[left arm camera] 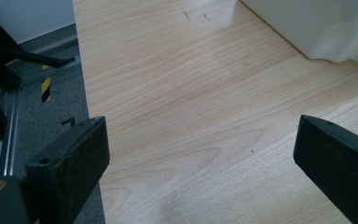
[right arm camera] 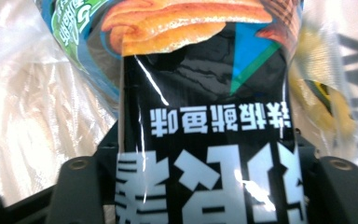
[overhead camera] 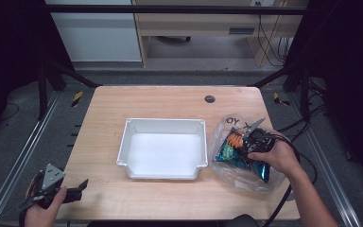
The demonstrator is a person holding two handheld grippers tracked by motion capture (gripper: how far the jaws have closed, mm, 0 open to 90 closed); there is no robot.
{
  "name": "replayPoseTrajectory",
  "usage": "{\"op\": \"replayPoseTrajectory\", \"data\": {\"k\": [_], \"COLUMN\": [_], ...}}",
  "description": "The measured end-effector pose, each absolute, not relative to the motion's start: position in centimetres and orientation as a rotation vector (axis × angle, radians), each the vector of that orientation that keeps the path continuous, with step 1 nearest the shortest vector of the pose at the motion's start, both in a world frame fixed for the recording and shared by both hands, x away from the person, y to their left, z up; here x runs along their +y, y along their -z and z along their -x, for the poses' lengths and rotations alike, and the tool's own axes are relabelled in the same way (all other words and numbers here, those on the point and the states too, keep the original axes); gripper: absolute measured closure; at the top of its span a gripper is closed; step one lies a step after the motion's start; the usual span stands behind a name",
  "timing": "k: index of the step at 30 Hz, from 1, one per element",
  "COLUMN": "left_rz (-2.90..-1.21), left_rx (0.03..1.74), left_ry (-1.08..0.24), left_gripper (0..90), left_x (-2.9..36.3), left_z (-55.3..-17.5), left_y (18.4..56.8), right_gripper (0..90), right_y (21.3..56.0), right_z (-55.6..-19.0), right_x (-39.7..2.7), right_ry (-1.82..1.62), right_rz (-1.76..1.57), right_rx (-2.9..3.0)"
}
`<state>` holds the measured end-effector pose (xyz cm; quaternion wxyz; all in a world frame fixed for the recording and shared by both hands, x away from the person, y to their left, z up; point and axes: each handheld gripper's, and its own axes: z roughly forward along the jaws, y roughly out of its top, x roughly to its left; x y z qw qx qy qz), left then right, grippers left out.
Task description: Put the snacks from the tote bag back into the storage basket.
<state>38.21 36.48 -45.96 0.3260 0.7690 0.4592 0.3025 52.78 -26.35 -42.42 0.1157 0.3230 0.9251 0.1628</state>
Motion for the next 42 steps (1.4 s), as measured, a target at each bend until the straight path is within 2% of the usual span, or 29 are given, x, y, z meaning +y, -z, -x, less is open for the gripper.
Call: {"op": "replayPoseTrajectory", "data": {"k": [15, 42], "left_rz": [-2.03, -2.042], "left_rx": [1.196, 1.189], "left_ry": [-0.785, -0.78], "left_gripper": [3.0, 3.0], "left_x": [36.3, 36.3], "left_z": [-38.3, -38.3], "left_y": [46.1, 46.1], "right_gripper": [42.3, 43.1], "right_y": [39.3, 36.4], "right_z": [-49.9, -48.0], "right_x": [-27.8, -27.2], "right_ry": [-0.647, -0.772], "right_rz": [-0.942, -0.865], "right_rx": [2.584, 2.48]}}
